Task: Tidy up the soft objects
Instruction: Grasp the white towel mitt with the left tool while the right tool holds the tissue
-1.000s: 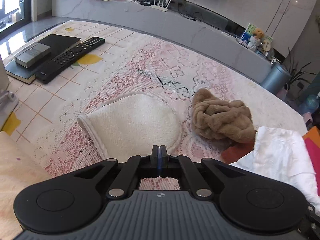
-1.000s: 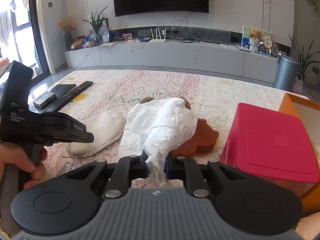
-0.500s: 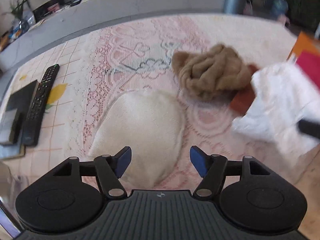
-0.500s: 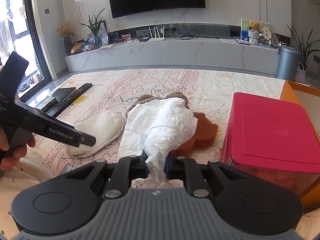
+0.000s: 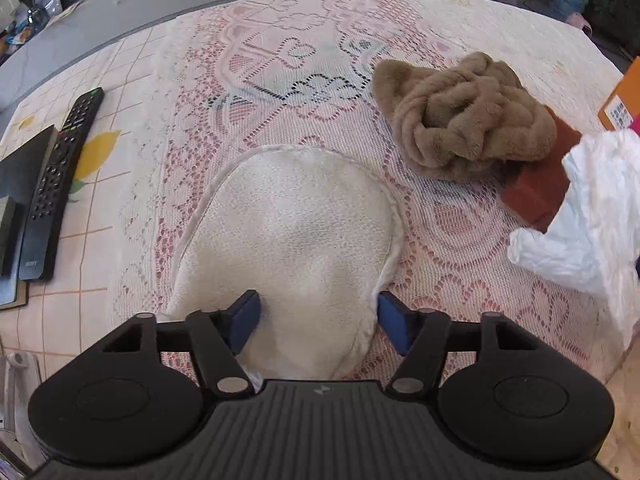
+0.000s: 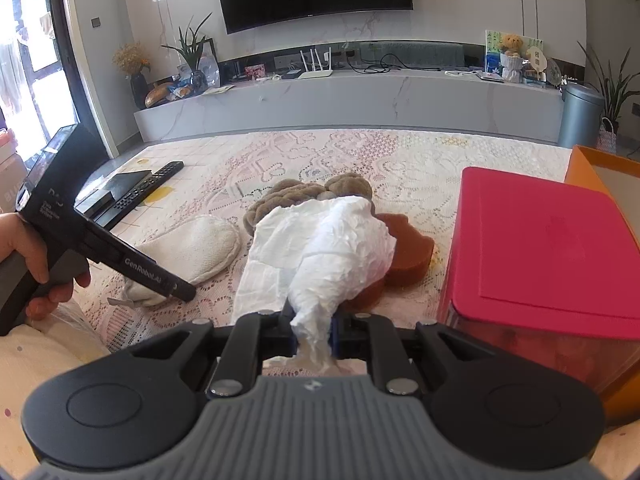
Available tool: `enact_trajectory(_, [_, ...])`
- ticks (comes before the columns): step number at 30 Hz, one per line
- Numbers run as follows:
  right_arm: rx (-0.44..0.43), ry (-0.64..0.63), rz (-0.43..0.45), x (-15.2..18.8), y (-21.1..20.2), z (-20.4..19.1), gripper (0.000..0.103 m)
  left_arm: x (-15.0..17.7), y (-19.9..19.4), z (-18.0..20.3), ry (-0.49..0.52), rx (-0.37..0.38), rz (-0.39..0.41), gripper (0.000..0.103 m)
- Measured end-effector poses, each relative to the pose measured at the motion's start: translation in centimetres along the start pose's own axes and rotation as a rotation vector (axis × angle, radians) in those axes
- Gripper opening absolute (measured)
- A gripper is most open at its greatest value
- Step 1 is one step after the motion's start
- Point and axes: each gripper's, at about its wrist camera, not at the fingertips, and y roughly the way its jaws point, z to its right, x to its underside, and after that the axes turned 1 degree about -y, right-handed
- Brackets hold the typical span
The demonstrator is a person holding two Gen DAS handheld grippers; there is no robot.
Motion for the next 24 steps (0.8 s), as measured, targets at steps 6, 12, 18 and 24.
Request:
enact_trajectory(6, [-0.001, -0.004, 0.009, 0.0, -0.4, 0.0, 0.013, 0.2, -0.8, -1.2, -0.087, -0.034, 0.034, 0.024])
enact_trajectory(12, [0.002, -0.013, 0.035, 0.0, -1.6, -0.3, 0.013, 1.0, -4.6, -0.8, -0.122, -0.055, 0.171, 0.014])
enact_trajectory(18, [-0.003, -0.029, 0.094, -0.5, -4.1, -0.9, 0.013, 2.2, -9.5, 1.9, -0.137, 0.009, 0.275, 0.014])
enact_trajectory(24, [0.008, -0.023, 0.160, -1.1, -8.0, 0.0, 0.012, 2.7, -13.5, 5.8, -0.134, 0.122, 0.340, 0.014])
